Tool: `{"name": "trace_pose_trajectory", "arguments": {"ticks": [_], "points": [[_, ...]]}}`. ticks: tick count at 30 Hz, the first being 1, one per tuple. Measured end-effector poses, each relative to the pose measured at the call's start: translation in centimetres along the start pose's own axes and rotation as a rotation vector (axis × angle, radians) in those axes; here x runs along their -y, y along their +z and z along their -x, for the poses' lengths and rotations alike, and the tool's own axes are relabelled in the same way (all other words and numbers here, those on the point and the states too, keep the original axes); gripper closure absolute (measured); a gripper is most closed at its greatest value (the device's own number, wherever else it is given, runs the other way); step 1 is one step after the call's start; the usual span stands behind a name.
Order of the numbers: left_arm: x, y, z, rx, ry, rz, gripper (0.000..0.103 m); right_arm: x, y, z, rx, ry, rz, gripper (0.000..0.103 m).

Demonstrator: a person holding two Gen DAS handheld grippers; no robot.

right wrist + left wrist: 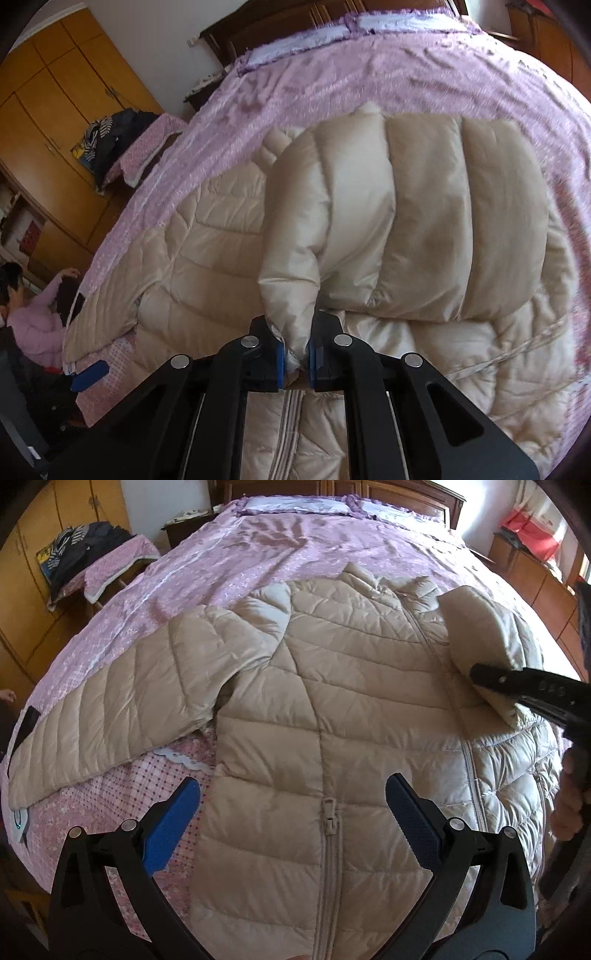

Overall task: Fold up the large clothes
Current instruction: 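Lift the sleeve with the right gripper, fold it across the jacket body, release, then move the left gripper to the other sleeve and close on it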

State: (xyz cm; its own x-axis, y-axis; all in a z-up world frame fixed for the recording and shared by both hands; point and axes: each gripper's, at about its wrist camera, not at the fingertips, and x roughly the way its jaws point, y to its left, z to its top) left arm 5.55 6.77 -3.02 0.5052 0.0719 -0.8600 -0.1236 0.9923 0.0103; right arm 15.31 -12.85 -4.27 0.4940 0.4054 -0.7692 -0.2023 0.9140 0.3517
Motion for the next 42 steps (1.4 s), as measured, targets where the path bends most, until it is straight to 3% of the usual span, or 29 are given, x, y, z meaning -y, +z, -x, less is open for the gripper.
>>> {"name": "trace_pose_trajectory", "arguments": {"ticks": [2,4,9,11,13,15,22,28,35,42], "points": [[-0.2,-0.2,0.0,0.0,0.002,0.003,0.003,-0.1,-0.2,-0.3,0.008,-0.006,0.006,0.088],[-0.5,-0.3,0.0,0.0,0.005,0.007,0.003,-0.2,-0.3,-0.3,0.01,0.02,0.011,0.062],[-1.2,-0.5,0.0,-0.001,0.009,0.027,0.003,-0.6,-0.4,-0.2,0.011,0.022,0.019,0.06],[-1.3,-0.6,0.1,0.001,0.008,0.029,0.003,-0.5,-0.5,0.0,0.011,0.03,0.002,0.055],[-1.3,-0.6,0.3,0.005,0.006,0.028,0.003,-0.6,-0.7,0.8,0.037,0.063,-0.011,0.027],[-1.2,-0.7,0.4,0.009,0.002,0.024,0.003,-0.9,-0.9,1.7,0.064,0.062,-0.001,0.023],[0.1,-0.8,1.6,0.033,-0.017,0.012,0.003,-0.2,-1.7,6.0,0.112,0.039,-0.01,0.021],[2.4,-0.1,2.7,0.056,-0.051,-0.033,0.003,2.7,-2.6,9.0,0.127,-0.109,-0.03,0.019],[7.4,1.2,3.4,0.07,-0.132,-0.149,0.003,8.0,-3.9,11.5,0.145,-0.266,-0.101,0.018],[13.8,2.7,3.4,0.082,-0.207,-0.275,0.003,12.4,-5.3,12.9,0.141,-0.307,-0.193,0.018]]}}
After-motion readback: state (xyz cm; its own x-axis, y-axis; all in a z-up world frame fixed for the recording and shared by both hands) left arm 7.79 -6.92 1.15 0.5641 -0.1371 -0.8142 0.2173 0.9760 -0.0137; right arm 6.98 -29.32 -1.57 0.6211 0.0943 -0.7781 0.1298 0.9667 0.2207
